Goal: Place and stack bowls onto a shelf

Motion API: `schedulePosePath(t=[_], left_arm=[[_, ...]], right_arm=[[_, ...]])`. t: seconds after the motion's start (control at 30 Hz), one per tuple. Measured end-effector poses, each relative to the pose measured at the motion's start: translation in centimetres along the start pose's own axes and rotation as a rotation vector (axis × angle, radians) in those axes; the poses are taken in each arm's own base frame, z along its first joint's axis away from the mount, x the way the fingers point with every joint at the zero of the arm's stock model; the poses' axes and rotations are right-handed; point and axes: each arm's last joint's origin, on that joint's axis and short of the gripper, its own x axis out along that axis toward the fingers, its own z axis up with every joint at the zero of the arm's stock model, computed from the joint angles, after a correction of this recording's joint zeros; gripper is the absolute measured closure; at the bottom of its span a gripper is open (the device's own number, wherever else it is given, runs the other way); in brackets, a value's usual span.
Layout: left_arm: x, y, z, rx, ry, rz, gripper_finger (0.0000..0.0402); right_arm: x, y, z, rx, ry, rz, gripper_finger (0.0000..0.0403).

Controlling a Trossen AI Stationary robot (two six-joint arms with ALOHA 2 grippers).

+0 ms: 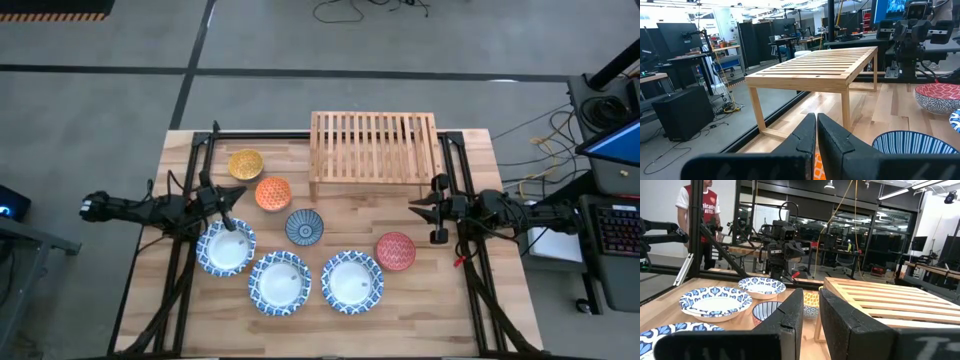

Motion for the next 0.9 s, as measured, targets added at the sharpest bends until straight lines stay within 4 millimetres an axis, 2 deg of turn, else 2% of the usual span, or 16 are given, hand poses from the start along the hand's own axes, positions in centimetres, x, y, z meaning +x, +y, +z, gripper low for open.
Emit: schedulePosePath(t=[0.7, 0.8, 0.9], left_arm=[[0.0, 0.0, 0.0, -0.013, 0.0, 0.0, 0.0402], [0.0, -0.01, 0.01, -0.155, -0.001, -0.005, 0.0402], [0.0, -0.01, 0.04, -0.408, -0.003, -0.007, 0.0402]], right_arm=[[0.0, 0.0, 0.0, 0.0, 0.0, 0.0, 0.0349], [0.0, 0.0, 0.0, 0.047, -0.001, -0.001, 0.0349], [0.0, -0.08, 0.14, 0.251, -0.015, -0.018, 0.0349]])
